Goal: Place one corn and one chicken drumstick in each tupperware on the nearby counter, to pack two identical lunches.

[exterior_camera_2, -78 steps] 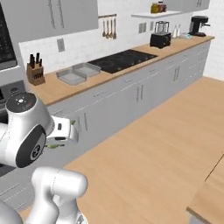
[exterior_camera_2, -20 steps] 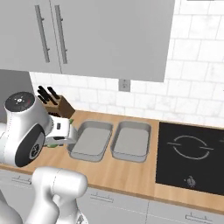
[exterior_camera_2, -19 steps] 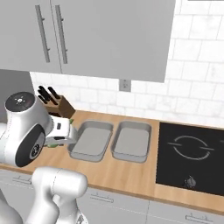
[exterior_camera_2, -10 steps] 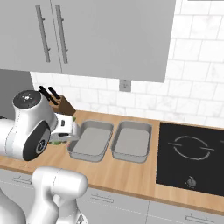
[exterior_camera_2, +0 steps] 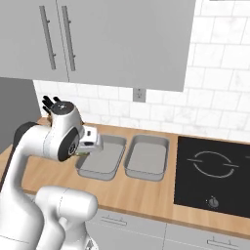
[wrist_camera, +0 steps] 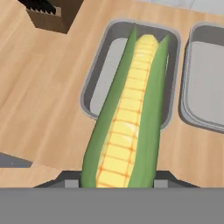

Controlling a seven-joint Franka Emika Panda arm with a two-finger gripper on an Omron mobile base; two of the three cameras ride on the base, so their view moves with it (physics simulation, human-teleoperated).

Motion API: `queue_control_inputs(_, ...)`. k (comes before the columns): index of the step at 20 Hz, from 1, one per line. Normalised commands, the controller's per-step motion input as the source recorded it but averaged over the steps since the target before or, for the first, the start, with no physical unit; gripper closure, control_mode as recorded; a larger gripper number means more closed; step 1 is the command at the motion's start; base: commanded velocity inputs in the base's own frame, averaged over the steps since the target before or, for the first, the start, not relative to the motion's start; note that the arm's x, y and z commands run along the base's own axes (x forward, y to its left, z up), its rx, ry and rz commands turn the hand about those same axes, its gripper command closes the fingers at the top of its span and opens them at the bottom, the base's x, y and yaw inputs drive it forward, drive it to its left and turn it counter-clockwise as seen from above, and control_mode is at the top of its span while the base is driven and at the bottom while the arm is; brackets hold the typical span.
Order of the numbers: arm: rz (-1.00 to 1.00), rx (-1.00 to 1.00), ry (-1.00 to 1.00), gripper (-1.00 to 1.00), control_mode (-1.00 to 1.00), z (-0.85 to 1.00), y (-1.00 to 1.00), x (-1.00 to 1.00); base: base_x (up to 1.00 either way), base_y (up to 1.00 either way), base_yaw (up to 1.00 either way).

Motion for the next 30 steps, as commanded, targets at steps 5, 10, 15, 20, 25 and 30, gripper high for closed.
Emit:
queue_control_inputs(5,-0.01,0.00,0.18,1.00,-1.00,-0.51,-0.15,1.00,0.00,0.00,0.00)
queue_control_inputs(10,0.00,0.00,0.00,1.00,-1.00,-0.26,-0.26,1.00,0.00,0.00,0.00)
queue_control_inputs(15,0.00,0.00,-0.01,1.00,-1.00,-0.52,-0.10,0.88,0.00,0.00,0.00)
queue_control_inputs(20,0.00,-0.02,-0.01,1.00,-1.00,-0.57,0.00,0.50,0.00,0.00,0.00)
queue_control_inputs(25,0.00,-0.02,0.00,1.00,-1.00,-0.46,-0.01,0.16,0.00,0.00,0.00)
queue_control_inputs(30,0.00,0.00,0.00,1.00,-1.00,-0.15,0.00,0.04,0.00,0.00,0.00)
